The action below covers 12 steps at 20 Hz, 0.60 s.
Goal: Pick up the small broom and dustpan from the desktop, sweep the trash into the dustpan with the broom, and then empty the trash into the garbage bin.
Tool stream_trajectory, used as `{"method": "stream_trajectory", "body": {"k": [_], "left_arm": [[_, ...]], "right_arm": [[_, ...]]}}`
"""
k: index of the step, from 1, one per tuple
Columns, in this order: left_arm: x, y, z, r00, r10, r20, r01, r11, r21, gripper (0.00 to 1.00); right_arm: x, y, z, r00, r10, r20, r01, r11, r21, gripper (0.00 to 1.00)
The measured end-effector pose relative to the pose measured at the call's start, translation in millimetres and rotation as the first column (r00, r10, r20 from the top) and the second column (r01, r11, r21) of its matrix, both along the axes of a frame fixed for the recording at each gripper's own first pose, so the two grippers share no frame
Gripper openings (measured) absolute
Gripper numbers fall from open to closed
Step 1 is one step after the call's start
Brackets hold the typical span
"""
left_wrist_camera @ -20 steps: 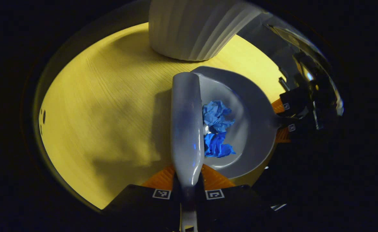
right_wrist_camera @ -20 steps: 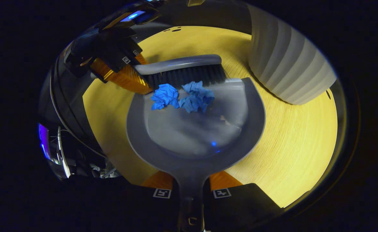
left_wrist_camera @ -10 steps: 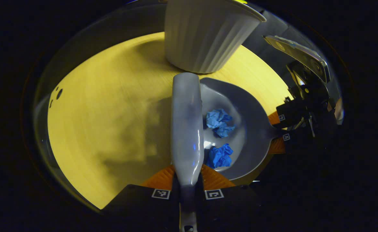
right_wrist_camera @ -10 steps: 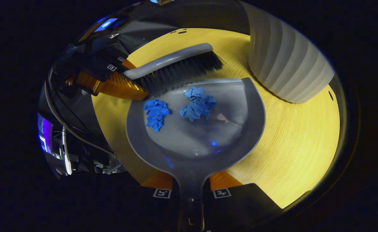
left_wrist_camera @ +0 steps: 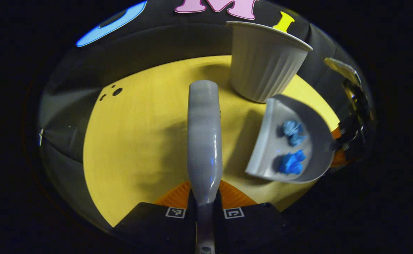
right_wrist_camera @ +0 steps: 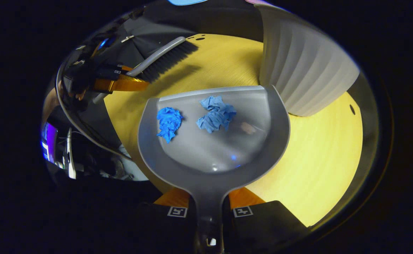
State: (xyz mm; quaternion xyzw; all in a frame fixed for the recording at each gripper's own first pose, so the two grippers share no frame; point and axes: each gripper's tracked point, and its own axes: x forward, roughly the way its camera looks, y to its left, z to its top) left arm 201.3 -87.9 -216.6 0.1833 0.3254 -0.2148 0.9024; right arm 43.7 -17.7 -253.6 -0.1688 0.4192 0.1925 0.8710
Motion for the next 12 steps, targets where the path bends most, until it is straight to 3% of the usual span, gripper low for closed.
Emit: {"method": "stream_trajectory", "body": {"k": [7, 8, 12], "left_arm": [[12.6, 33.3, -26.4, 0.997, 0.058, -0.053, -0.064, 0.988, -0.141, 0.25], [15.8, 36.4, -26.9, 0.997, 0.058, -0.060, -0.066, 0.986, -0.153, 0.28], [12.8, 35.5, -26.3, 0.996, 0.055, -0.065, -0.065, 0.985, -0.162, 0.25]], "right_arm": [[-8.9, -1.5, 22.4, 0.999, -0.044, 0.030, 0.043, 0.999, 0.029, 0.32], [-9.8, -2.7, 23.4, 0.999, -0.044, 0.029, 0.043, 0.998, 0.037, 0.32], [-9.7, -3.1, 27.0, 0.996, -0.086, 0.018, 0.085, 0.994, 0.063, 0.32]]}}
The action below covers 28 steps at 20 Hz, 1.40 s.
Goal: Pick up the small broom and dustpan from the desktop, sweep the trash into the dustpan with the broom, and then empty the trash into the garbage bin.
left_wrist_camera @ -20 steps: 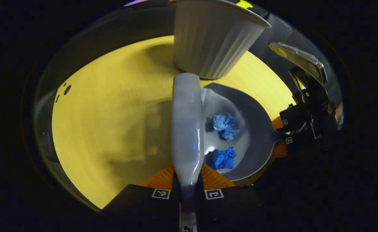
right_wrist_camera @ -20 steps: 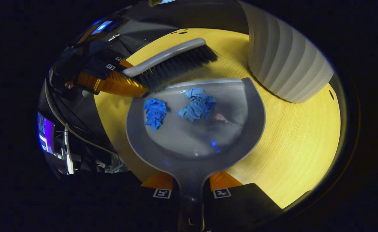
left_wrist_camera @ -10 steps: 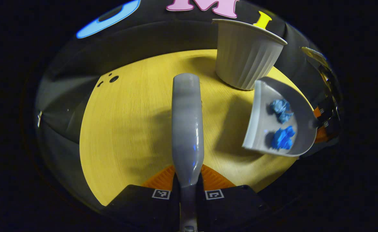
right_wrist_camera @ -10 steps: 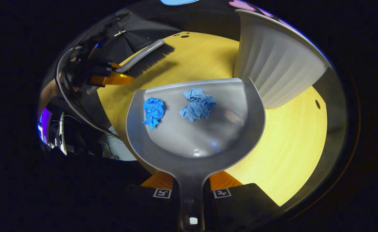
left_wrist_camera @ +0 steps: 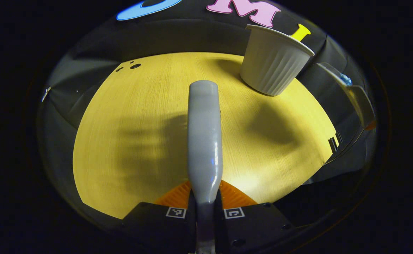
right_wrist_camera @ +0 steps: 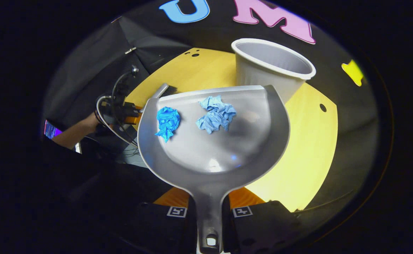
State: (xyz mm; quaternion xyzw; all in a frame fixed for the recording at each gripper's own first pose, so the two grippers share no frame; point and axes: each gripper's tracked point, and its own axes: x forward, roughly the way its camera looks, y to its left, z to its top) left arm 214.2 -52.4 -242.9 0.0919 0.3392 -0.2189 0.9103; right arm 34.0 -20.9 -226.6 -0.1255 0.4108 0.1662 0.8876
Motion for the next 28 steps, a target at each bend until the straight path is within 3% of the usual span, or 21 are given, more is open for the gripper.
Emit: {"method": "stream_trajectory", "body": {"k": [6, 11, 13, 14, 17, 22, 26, 28], "left_arm": [[-2.3, 3.3, 8.5, 1.000, 0.007, 0.006, -0.007, 1.000, -0.026, 0.25], [-5.1, 9.3, 12.0, 0.999, 0.029, 0.017, -0.028, 0.999, -0.040, 0.24], [-4.5, 15.6, 14.9, 0.999, 0.046, 0.019, -0.045, 0.998, -0.046, 0.28], [-3.6, 19.8, 15.9, 0.998, 0.053, 0.022, -0.052, 0.998, -0.044, 0.24], [-3.0, 41.0, 19.6, 0.998, 0.058, 0.035, -0.058, 0.998, 0.010, 0.28], [2.6, 71.4, 32.2, 0.994, 0.101, 0.046, -0.103, 0.993, 0.052, 0.25], [7.0, 75.3, 38.8, 0.991, 0.134, 0.027, -0.135, 0.991, 0.012, 0.24], [9.5, 77.5, 42.6, 0.990, 0.133, 0.039, -0.135, 0.990, 0.036, 0.25]], "right_arm": [[-4.8, 9.5, -0.8, 0.996, -0.065, 0.066, 0.069, 0.995, -0.070, 0.32], [-0.9, 6.3, -6.2, 0.990, -0.082, 0.118, 0.090, 0.994, -0.065, 0.32], [4.5, 5.2, -10.6, 0.984, -0.092, 0.155, 0.108, 0.990, -0.095, 0.32], [2.3, 7.2, -14.1, 0.981, -0.098, 0.167, 0.117, 0.988, -0.105, 0.32], [-3.7, 9.1, -9.7, 0.985, -0.125, 0.121, 0.136, 0.987, -0.087, 0.32], [-4.4, 11.1, -8.0, 0.970, -0.149, 0.193, 0.176, 0.975, -0.133, 0.32], [-0.1, 8.2, -5.1, 0.967, -0.105, 0.232, 0.166, 0.950, -0.264, 0.32], [4.7, 9.7, -6.9, 0.964, -0.074, 0.254, 0.155, 0.936, -0.317, 0.32]]}}
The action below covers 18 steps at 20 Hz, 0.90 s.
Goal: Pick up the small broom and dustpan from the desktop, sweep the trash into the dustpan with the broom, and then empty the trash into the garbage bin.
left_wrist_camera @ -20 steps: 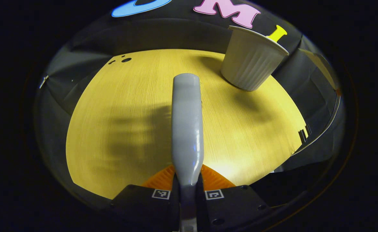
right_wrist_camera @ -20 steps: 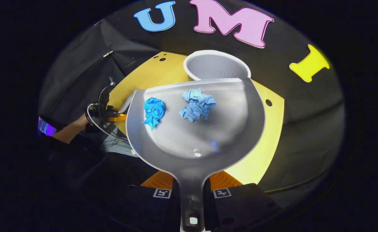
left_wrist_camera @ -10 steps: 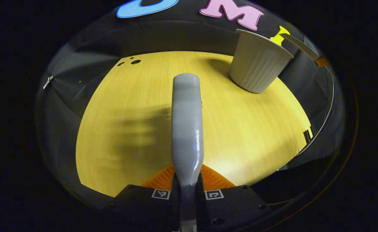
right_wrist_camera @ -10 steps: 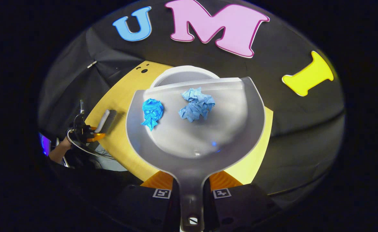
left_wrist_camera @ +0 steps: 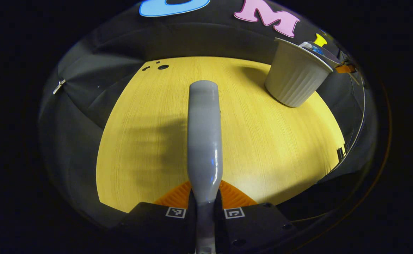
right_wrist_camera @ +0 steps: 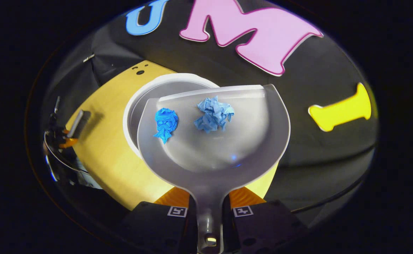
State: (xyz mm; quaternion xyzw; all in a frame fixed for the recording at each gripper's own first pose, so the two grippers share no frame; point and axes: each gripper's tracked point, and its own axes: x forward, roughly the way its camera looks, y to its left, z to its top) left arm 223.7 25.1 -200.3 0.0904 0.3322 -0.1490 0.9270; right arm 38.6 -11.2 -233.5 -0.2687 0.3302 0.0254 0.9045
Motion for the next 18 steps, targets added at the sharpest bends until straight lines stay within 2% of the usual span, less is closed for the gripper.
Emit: {"method": "stream_trajectory", "body": {"k": [2, 4, 5, 6, 7, 10, 12, 14, 15, 16, 18], "left_arm": [[8.4, 4.5, 7.1, 1.000, -0.004, 0.025, 0.003, 0.999, 0.051, 0.25], [15.1, 4.2, 16.0, 0.999, -0.016, 0.045, 0.013, 0.997, 0.072, 0.25], [14.9, 2.5, 19.1, 0.998, -0.021, 0.051, 0.017, 0.997, 0.069, 0.25], [13.8, 0.0, 22.4, 0.998, -0.024, 0.053, 0.021, 0.998, 0.060, 0.29], [15.3, -3.6, 24.9, 0.998, -0.028, 0.052, 0.025, 0.998, 0.051, 0.25], [18.2, -15.2, 23.9, 0.999, -0.028, 0.037, 0.027, 0.999, 0.025, 0.22], [17.6, -18.4, 21.7, 0.999, -0.025, 0.025, 0.025, 1.000, 0.010, 0.25], [16.1, -23.3, 18.7, 1.000, -0.021, 0.007, 0.021, 1.000, -0.018, 0.25], [15.8, -24.6, 17.0, 1.000, -0.016, -0.002, 0.015, 0.999, -0.030, 0.29], [16.0, -25.8, 15.3, 1.000, -0.010, -0.007, 0.010, 0.999, -0.042, 0.25], [16.4, -29.2, 12.3, 1.000, 0.001, -0.018, -0.002, 0.998, -0.066, 0.25]], "right_arm": [[9.6, -9.0, -5.6, 1.000, 0.010, 0.025, -0.009, 0.999, -0.050, 0.32], [3.5, -8.9, 0.1, 0.999, 0.009, 0.051, -0.004, 0.996, -0.088, 0.32], [2.7, -8.8, 0.6, 0.998, 0.001, 0.064, 0.004, 0.996, -0.091, 0.32], [3.2, -9.5, -0.2, 0.997, -0.010, 0.074, 0.017, 0.996, -0.093, 0.32], [1.6, -10.4, 1.6, 0.996, -0.021, 0.087, 0.030, 0.994, -0.105, 0.32], [0.8, -12.7, 4.7, 0.990, -0.037, 0.136, 0.064, 0.978, -0.198, 0.32], [2.3, -15.6, 6.8, 0.982, -0.028, 0.184, 0.074, 0.966, -0.247, 0.32], [3.7, -21.2, 9.2, 0.970, -0.020, 0.241, 0.098, 0.943, -0.317, 0.32], [4.8, -22.8, 11.4, 0.965, -0.015, 0.260, 0.109, 0.930, -0.350, 0.32], [6.7, -23.4, 12.0, 0.959, -0.011, 0.284, 0.125, 0.914, -0.385, 0.32], [6.6, -24.1, 13.9, 0.948, 0.009, 0.320, 0.147, 0.876, -0.459, 0.32]]}}
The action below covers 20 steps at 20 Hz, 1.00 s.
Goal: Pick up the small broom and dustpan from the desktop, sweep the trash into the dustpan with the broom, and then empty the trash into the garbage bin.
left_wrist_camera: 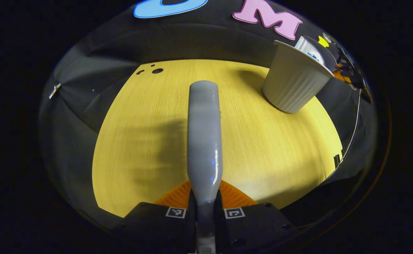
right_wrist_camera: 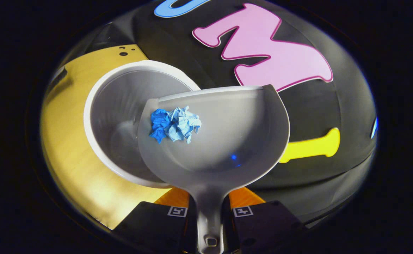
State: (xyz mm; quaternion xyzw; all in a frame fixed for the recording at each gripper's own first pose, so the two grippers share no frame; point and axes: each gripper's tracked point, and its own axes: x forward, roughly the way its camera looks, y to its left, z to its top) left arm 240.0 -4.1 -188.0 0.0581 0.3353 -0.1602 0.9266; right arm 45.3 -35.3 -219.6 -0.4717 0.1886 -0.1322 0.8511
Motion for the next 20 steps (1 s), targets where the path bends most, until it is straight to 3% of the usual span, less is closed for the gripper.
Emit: {"method": "stream_trajectory", "body": {"k": [6, 9, 17, 20], "left_arm": [[-2.1, -5.9, -8.7, 1.000, 0.008, -0.020, -0.009, 1.000, -0.027, 0.29], [-7.0, -9.5, -14.1, 1.000, -0.005, -0.031, 0.004, 1.000, -0.025, 0.25], [-12.0, -18.7, -17.1, 1.000, -0.015, -0.026, 0.014, 0.998, -0.055, 0.25], [-11.8, -22.8, -15.2, 1.000, -0.012, -0.011, 0.011, 0.998, -0.061, 0.25]], "right_arm": [[0.1, 3.3, 4.4, 0.996, -0.002, 0.091, 0.017, 0.986, -0.164, 0.32], [-1.8, 5.7, 5.9, 0.992, 0.004, 0.126, 0.024, 0.976, -0.219, 0.31], [-2.8, 7.5, 7.9, 0.984, -0.016, 0.177, 0.064, 0.961, -0.270, 0.32], [-4.1, 9.9, 11.0, 0.980, -0.020, 0.200, 0.086, 0.941, -0.327, 0.31]]}}
